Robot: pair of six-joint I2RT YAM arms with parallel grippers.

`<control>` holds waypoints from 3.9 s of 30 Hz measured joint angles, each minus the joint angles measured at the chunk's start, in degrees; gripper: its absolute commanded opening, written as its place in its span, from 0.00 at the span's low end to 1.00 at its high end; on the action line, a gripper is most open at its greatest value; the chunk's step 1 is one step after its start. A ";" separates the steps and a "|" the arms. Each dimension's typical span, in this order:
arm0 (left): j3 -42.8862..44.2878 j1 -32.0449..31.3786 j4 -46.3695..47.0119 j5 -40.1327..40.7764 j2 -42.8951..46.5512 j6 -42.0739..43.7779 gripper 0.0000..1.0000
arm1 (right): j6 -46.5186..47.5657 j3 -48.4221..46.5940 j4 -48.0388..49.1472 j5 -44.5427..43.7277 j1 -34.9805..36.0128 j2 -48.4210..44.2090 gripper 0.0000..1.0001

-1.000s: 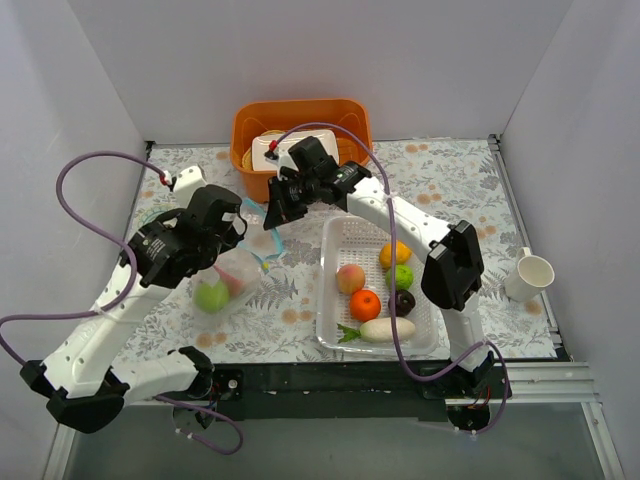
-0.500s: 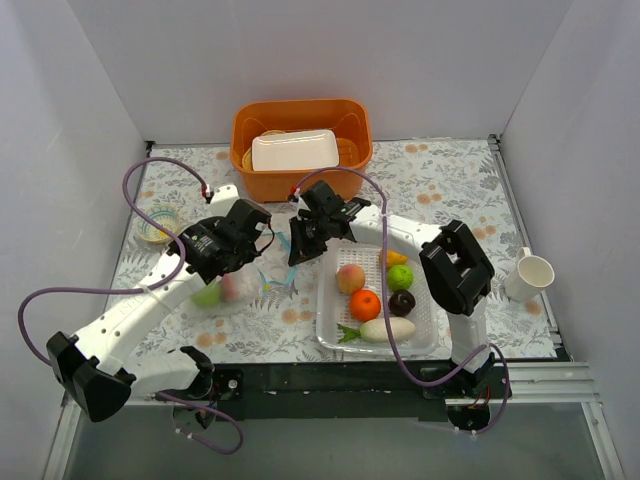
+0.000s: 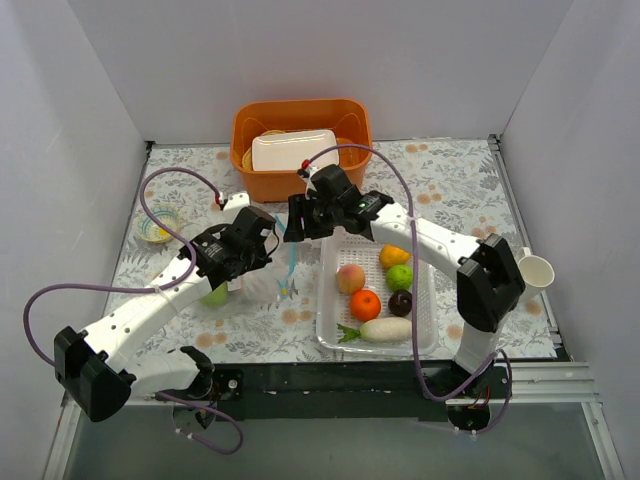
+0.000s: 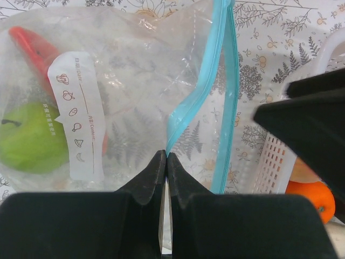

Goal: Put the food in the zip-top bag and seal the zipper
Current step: Adjust the zipper food storage bag at the center of the board, then adjust the bin at the center of the board, then pick up the fake fruit from the bin.

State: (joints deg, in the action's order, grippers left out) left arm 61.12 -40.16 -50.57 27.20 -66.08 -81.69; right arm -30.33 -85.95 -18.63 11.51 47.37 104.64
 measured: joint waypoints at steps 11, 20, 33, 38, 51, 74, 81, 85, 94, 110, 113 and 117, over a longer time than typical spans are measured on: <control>-3.54 0.02 5.40 -3.52 0.90 1.81 0.00 | 0.46 19.41 -5.95 -16.39 -5.46 -28.17 0.77; -4.26 0.02 9.09 -8.50 0.92 3.13 0.00 | -1.90 32.68 -7.45 -18.84 -7.08 -38.18 0.91; -7.21 0.02 12.74 -13.20 1.18 2.91 0.00 | 0.26 33.57 -18.29 -12.66 -7.34 -37.11 0.88; -7.19 0.02 12.74 -13.07 1.09 3.89 0.00 | -1.20 35.17 -20.70 -15.39 -7.37 -38.40 0.89; -6.75 0.02 12.83 -12.98 0.90 4.39 0.00 | 3.06 31.54 -19.34 -21.86 -16.81 -29.35 0.91; -5.88 0.02 11.34 -9.09 0.90 5.11 0.00 | 16.11 7.17 -11.37 -18.16 -20.04 -1.31 0.93; -5.88 0.02 10.49 -8.41 1.77 5.14 0.00 | 20.55 -0.94 -12.85 -17.51 -20.04 4.61 0.92; -5.88 0.02 10.47 -8.15 2.23 4.98 0.00 | 20.39 1.11 -12.20 -15.67 -20.04 3.10 0.92; -5.88 0.02 10.51 -8.17 2.03 4.94 0.00 | 17.38 14.34 -9.29 -7.19 -18.27 -13.94 0.91; -5.07 0.02 10.51 -9.49 1.49 4.81 0.00 | 14.03 23.71 -6.25 -0.74 -14.23 -15.43 0.89; -5.09 0.02 10.54 -9.70 1.49 4.79 0.00 | 13.70 23.71 -5.73 -0.31 -13.90 -14.25 0.88; -5.09 0.02 10.54 -9.75 1.49 4.76 0.00 | 13.03 23.47 -5.38 -0.09 -13.14 -12.55 0.88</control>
State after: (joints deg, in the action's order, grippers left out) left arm 56.03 -40.14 -40.03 17.45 -64.60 -76.93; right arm -17.30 -62.48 -24.01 11.42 34.24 92.09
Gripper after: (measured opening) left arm 0.014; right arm 0.883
